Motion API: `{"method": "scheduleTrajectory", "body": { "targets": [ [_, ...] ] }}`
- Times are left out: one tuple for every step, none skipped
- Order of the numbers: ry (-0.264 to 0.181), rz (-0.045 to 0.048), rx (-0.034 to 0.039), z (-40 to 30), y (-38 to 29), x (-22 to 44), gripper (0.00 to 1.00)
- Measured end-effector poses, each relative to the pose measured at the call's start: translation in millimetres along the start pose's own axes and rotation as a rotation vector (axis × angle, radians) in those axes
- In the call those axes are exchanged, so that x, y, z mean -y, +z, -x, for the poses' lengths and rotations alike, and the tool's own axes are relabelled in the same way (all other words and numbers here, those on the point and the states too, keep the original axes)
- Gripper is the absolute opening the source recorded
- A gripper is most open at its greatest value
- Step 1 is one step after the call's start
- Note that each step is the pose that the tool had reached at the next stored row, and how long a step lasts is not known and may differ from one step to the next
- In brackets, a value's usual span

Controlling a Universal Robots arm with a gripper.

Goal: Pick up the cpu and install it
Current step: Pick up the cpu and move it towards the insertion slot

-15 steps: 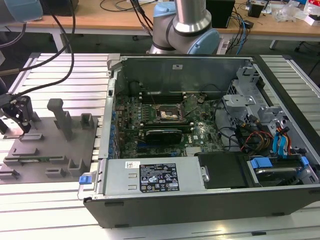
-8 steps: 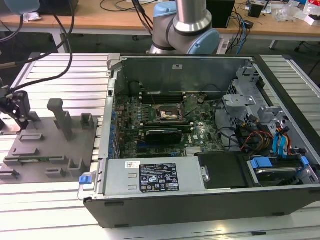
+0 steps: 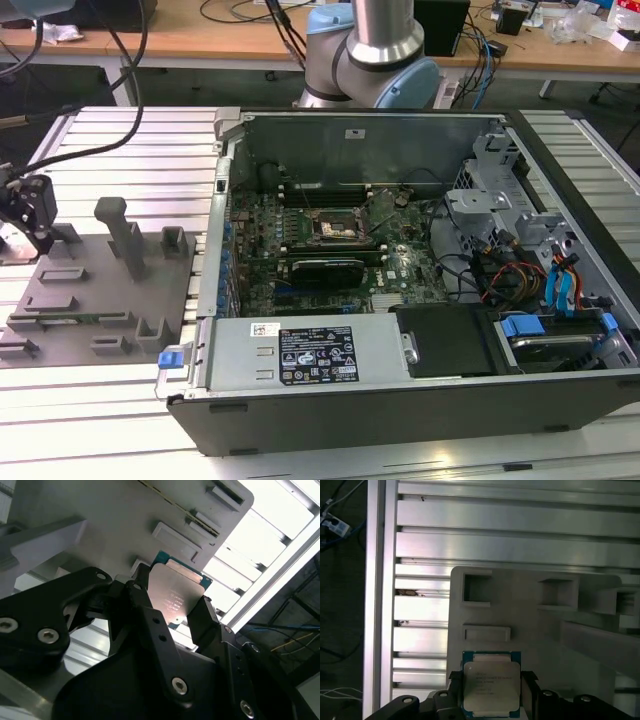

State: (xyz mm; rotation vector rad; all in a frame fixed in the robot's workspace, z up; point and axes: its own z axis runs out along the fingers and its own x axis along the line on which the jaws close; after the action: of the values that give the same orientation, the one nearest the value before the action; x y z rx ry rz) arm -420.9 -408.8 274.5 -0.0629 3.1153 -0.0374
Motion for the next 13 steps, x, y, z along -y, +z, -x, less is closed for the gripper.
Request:
{"method": "scheduleTrajectory", "body": {
  "targets": [
    [0.000, 0.0000, 0.0000, 0.0, -1.5, 0.0, 0.55],
    [0.000, 0.0000, 0.0000, 0.1, -3.3, 0.1, 0.55],
    [0.000, 0.0000, 0.0000, 0.1, -5.0, 0.1, 0.55],
    [0.000, 0.0000, 0.0000, 0.1, -6.3, 0.1, 0.55],
    [0.000, 0.0000, 0.0000, 0.2, -7.4, 0.2, 0.55],
    [0.000, 0.0000, 0.0000, 0.2, -8.4, 0.2, 0.55],
    [0.000, 0.0000, 0.0000, 0.2, -9.9, 0.2, 0.55],
    [0.000, 0.0000, 0.0000, 0.3, -11.7, 0.3, 0.55],
    [0.000, 0.0000, 0.0000, 0.3, -13.2, 0.3, 0.55],
    [0.000, 0.0000, 0.0000, 0.3, -14.7, 0.3, 0.55],
    [0.000, 0.0000, 0.0000, 0.4, -15.5, 0.3, 0.55],
    [0.000, 0.0000, 0.0000, 0.4, -16.3, 0.4, 0.55],
    [0.000, 0.0000, 0.0000, 0.4, -17.6, 0.4, 0.55]
  ]
}}
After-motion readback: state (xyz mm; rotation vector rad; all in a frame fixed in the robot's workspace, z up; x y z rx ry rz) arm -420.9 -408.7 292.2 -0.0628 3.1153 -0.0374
